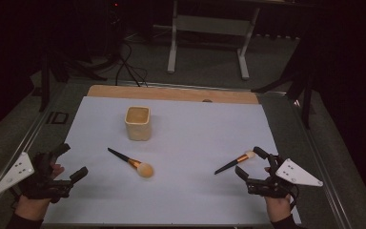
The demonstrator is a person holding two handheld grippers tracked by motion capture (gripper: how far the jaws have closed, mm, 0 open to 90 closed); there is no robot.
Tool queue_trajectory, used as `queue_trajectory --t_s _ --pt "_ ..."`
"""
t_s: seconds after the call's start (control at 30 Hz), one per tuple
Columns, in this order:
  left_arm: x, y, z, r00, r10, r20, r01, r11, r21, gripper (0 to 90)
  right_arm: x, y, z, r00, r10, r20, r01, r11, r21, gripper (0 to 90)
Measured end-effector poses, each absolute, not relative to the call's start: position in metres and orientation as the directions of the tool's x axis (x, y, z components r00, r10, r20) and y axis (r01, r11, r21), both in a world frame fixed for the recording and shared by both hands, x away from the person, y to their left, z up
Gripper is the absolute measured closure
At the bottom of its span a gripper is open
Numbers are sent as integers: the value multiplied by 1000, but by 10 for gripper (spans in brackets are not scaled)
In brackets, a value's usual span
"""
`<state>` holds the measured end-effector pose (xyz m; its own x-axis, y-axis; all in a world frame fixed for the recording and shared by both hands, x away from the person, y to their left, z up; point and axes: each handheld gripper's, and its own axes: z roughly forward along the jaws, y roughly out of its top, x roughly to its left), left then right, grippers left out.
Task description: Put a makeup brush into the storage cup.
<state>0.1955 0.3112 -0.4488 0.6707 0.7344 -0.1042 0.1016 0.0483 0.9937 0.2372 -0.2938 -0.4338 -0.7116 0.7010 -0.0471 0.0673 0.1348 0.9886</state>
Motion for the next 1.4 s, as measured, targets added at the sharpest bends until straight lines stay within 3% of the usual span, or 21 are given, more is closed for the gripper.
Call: queue_trajectory --t_s 0.33,0.53,0.63,0.93,1.4 --pt "192 307 -446 688 720 -90 114 15 993 9 236 -294 -432 -720 692 -48 70 141 988 108" --pt "190 304 -441 703 699 -134 156 32 987 8 235 -294 -432 -721 691 -48 68 139 988 108" --pt "186 300 -431 751 650 -117 168 -16 986 8 235 -294 -432 -722 690 -49 68 141 988 108" --pt "190 292 -413 778 624 -68 166 -99 981 22 234 -293 -431 -725 687 -49 63 137 989 108" --pt "221 286 -398 803 596 -15 152 -179 972 251 233 -292 -430 -730 681 -50 63 140 988 108"
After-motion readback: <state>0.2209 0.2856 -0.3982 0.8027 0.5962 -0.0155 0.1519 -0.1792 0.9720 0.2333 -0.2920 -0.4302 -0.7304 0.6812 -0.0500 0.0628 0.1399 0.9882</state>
